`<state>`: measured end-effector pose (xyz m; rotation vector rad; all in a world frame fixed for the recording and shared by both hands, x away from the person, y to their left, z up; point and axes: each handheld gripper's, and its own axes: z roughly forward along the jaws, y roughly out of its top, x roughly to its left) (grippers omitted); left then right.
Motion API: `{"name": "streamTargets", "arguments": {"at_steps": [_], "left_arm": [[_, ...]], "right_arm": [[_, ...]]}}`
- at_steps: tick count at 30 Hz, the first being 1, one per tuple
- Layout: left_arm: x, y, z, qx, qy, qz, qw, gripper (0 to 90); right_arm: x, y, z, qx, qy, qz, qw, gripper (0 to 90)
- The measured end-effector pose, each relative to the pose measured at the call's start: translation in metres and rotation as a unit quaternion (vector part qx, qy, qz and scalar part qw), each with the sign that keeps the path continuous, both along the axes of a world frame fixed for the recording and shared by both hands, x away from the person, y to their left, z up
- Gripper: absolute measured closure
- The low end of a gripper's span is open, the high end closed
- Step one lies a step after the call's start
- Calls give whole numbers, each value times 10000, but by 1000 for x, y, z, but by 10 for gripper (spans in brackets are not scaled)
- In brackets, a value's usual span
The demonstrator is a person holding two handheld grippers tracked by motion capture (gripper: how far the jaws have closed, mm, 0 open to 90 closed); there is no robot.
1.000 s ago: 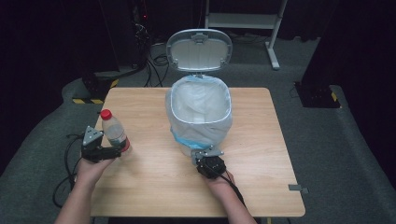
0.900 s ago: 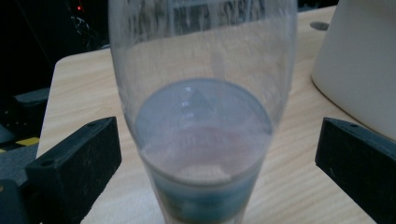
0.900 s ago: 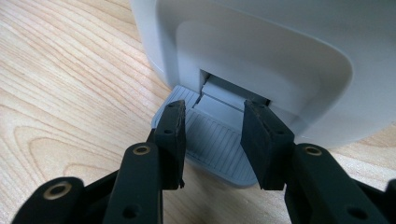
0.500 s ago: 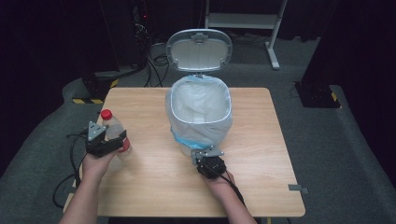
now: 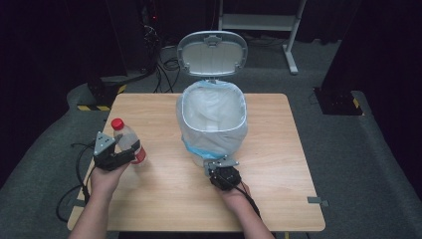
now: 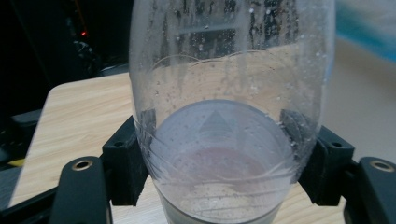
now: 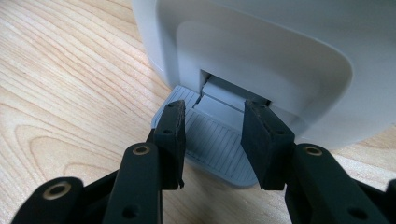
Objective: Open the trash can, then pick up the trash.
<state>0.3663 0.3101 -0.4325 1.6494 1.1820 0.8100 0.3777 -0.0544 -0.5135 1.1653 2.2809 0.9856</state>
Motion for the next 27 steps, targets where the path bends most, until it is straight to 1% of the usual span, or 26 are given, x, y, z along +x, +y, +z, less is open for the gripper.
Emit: {"name": "streamTargets", "arguments": {"at_steps": [2, 3, 4, 6, 7, 9, 11, 13, 15, 17, 19, 22, 27], "left_arm": [[-4, -7, 4, -1, -69, -83, 9999, 293], [-4, -7, 4, -1, -69, -83, 9999, 294], [-7, -13, 8, -3, -123, -158, 9998, 294], [-11, -19, 13, 5, -191, -214, 9996, 294], [-11, -19, 13, 5, -191, -214, 9996, 294], [-17, -29, 20, -31, -341, -325, 9989, 294], [-18, -31, 21, -34, -377, -356, 9987, 294], [-20, -38, 26, -34, -456, -438, 9980, 295], [-24, -46, 31, -59, -573, -551, 9968, 294], [-25, -51, 35, -81, -631, -618, 9961, 294], [-26, -53, 37, -89, -668, -646, 9956, 294], [-29, -58, 44, -202, -798, -721, 9940, 294], [-35, -65, 54, -274, -1012, -764, 9915, 294]], "right_arm": [[0, 0, 0, -7, -7, 21, 10000, 599], [1, 0, 0, -7, -6, 28, 10000, 599], [1, 0, 0, -7, -3, 34, 10000, 599], [1, -1, 0, -16, -9, 49, 10000, 599], [1, -1, 0, -16, -9, 49, 10000, 599], [1, -1, 0, -10, -12, 39, 10000, 599], [1, -1, 0, -5, -8, 37, 10000, 599], [1, -1, 0, -7, -7, 37, 10000, 599], [1, -1, 0, 10, -5, 36, 10000, 599], [0, -1, 0, 8, -9, 33, 10000, 599], [0, -1, 0, 6, -10, 35, 10000, 599], [1, -1, 0, 4, -10, 41, 10000, 599], [0, -1, 0, -2, -18, 34, 10000, 599]]}}
